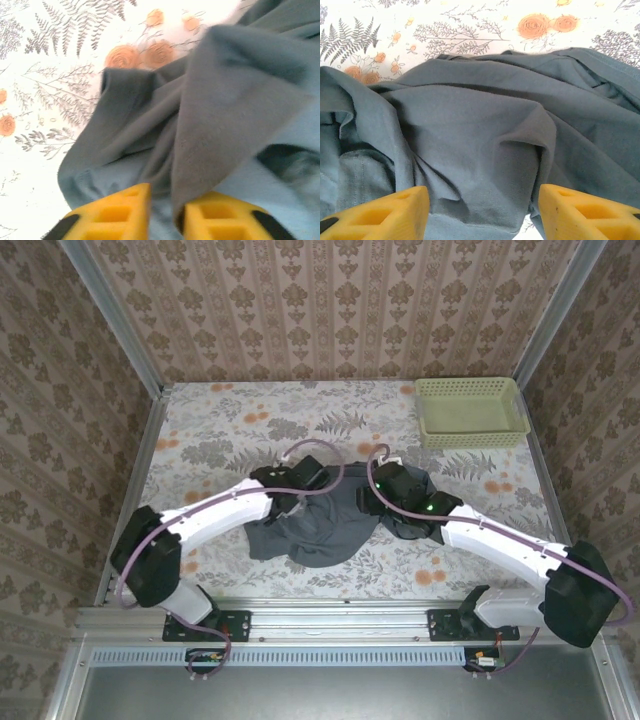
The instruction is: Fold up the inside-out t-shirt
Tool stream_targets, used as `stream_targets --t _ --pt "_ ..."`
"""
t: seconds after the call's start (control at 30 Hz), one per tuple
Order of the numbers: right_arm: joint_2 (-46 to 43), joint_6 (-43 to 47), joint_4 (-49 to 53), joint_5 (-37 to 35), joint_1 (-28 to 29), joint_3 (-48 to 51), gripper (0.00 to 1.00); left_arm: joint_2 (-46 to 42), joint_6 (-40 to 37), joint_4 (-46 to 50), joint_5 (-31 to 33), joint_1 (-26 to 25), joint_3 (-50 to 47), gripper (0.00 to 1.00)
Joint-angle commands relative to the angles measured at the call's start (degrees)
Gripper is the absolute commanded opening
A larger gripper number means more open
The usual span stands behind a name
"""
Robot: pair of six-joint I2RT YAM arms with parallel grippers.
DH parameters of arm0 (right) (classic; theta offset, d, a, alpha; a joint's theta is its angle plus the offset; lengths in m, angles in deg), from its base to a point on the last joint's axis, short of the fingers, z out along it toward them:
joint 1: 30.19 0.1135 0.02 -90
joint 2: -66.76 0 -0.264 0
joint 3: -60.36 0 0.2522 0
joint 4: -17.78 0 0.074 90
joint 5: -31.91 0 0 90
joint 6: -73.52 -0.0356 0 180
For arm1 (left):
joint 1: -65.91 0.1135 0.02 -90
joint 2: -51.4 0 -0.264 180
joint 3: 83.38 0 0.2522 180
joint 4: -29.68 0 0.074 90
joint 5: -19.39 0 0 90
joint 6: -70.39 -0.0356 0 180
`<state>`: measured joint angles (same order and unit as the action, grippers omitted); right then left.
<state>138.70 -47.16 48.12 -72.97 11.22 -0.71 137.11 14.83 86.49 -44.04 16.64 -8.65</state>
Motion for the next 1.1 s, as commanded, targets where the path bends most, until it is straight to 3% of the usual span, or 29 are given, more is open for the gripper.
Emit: stream_targets --t 0.0,0.2,0.4,0.53,0.63,0.73,1.07 --pt "1.85 0.08 -1.4 2.13 0.54 -2.27 0.61 -6.84 0.77 -5.75 -3.94 1.73 -5.0 0.14" --pt "7.15 3.93 -3.72 4.9 7.49 -7.72 0.61 -16.08 0.4 -17.76 -14.95 7.18 -15.82 0.01" --pt "19.12 5.39 -1.51 6.94 12.78 -16.41 0.59 -19.54 -0.35 -22.56 -20.69 10.45 -19.93 0.0" --pt "23.36 3.66 -0.42 5.83 13.21 -18.85 0.59 -20.26 -1.3 -24.03 -22.09 11.0 -20.82 0.16" --pt "25.18 3.47 -0.59 5.92 13.26 -19.26 0.59 -20.29 -1.39 -26.54 -25.85 13.08 -22.15 0.22" --pt "27.4 3.45 0.53 5.46 13.26 -20.75 0.58 -18.87 -1.14 -28.22 -29.03 15.04 -22.97 0.24" --pt "32.17 4.91 3.72 0.51 13.08 -24.8 0.39 -15.28 -0.95 -30.42 -31.71 15.7 -22.85 0.26"
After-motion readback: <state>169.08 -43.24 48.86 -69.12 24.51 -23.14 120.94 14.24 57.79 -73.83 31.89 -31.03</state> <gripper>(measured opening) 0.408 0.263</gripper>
